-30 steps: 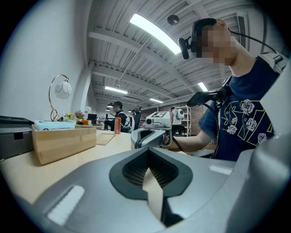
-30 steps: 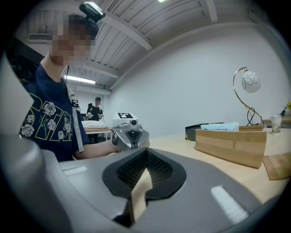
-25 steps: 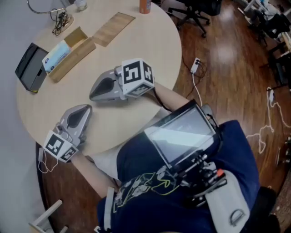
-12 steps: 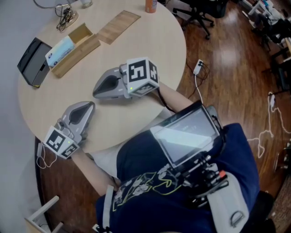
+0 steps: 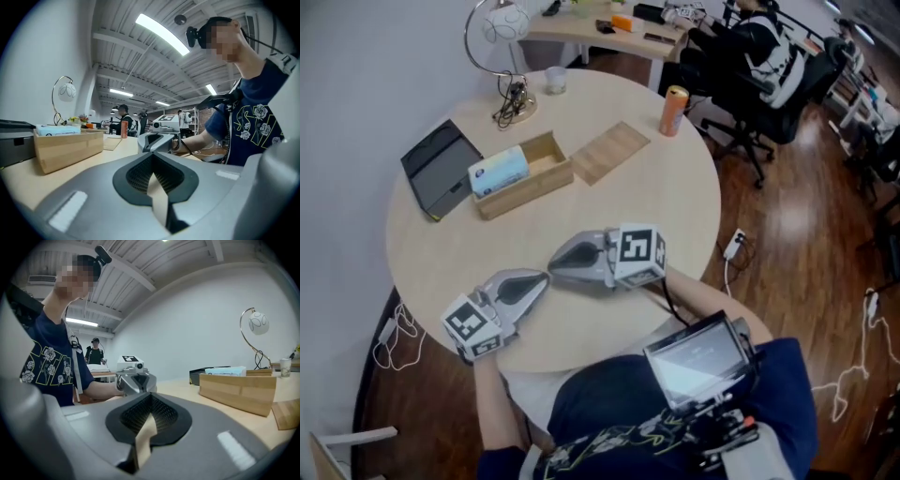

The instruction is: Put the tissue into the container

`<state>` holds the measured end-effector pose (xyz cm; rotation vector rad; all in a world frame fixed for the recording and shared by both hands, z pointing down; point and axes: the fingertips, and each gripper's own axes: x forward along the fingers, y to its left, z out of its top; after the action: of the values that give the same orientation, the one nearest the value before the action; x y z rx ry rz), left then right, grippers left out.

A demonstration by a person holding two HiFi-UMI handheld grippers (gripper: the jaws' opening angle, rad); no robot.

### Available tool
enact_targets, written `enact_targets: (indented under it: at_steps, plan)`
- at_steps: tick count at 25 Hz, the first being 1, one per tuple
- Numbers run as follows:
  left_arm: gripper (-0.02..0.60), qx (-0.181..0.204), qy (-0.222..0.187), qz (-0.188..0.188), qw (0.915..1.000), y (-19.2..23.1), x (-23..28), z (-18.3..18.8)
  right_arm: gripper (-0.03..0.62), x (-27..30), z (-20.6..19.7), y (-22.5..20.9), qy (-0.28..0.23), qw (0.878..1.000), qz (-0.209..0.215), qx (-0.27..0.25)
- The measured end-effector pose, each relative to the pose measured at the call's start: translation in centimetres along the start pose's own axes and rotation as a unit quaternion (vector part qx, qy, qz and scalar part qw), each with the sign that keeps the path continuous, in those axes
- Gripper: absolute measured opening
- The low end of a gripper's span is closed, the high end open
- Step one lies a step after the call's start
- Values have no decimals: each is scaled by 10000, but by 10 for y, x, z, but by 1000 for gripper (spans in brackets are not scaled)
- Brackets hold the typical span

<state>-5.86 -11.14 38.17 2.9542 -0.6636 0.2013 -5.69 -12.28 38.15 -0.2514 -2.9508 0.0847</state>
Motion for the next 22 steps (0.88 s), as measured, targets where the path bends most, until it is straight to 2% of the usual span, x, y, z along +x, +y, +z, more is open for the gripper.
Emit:
enact_targets:
  at_steps: [5,8,22]
  plan:
    - [5,-66,-56,505,9987,28,-11,5,1,0,4,-8,-74,9998,-192,12]
    - [5,-40,-71,494,9987,28,-9,8,1,-4,7,-13,-139,9993,-340,6]
    - [5,-22,-78,322,9994,19,-2,8,1,-9,3,-14,-173,9993,-325,20]
